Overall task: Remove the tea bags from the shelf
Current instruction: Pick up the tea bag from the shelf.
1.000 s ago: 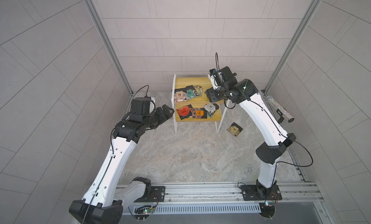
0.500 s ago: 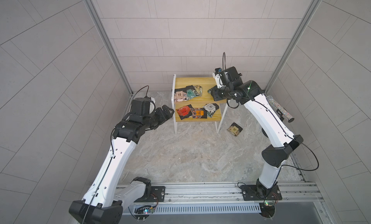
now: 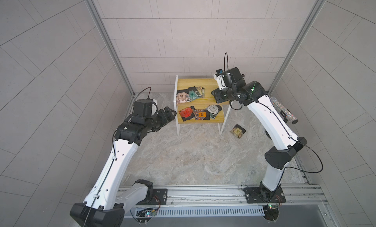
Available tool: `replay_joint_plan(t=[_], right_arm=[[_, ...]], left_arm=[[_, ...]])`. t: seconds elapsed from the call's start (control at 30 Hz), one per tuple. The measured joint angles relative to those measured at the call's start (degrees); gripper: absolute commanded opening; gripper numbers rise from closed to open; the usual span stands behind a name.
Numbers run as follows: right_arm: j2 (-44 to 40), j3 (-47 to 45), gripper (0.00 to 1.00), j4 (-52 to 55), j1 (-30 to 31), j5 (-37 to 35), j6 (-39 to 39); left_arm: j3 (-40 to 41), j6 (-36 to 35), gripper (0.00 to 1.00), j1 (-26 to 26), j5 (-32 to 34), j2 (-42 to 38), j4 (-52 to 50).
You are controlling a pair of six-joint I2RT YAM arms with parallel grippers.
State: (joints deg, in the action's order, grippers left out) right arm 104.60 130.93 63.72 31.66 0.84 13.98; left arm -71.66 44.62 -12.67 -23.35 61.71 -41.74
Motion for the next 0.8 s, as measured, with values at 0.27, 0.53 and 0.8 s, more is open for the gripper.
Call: replay_joint_plan(t=[0.27,0.53,0.8], right_arm=[[0.5,3.3,0.13,2.3,2.4,-0.2,-2.0],[-1.5,2.5,0.13,2.0,3.9,-0.7,-2.6],[-18.3,-13.5,0.13,-2.9,4.7,-1.6,-2.1]], left_arm=[[0.1,0.4,0.87,0.0,0.0,0.0,0.4],[0.5,0.4,0.87,0.0,-0.2,0.0,0.8],[3.1,-1.1,0.87,0.0,-0.3,-0.9,0.8]])
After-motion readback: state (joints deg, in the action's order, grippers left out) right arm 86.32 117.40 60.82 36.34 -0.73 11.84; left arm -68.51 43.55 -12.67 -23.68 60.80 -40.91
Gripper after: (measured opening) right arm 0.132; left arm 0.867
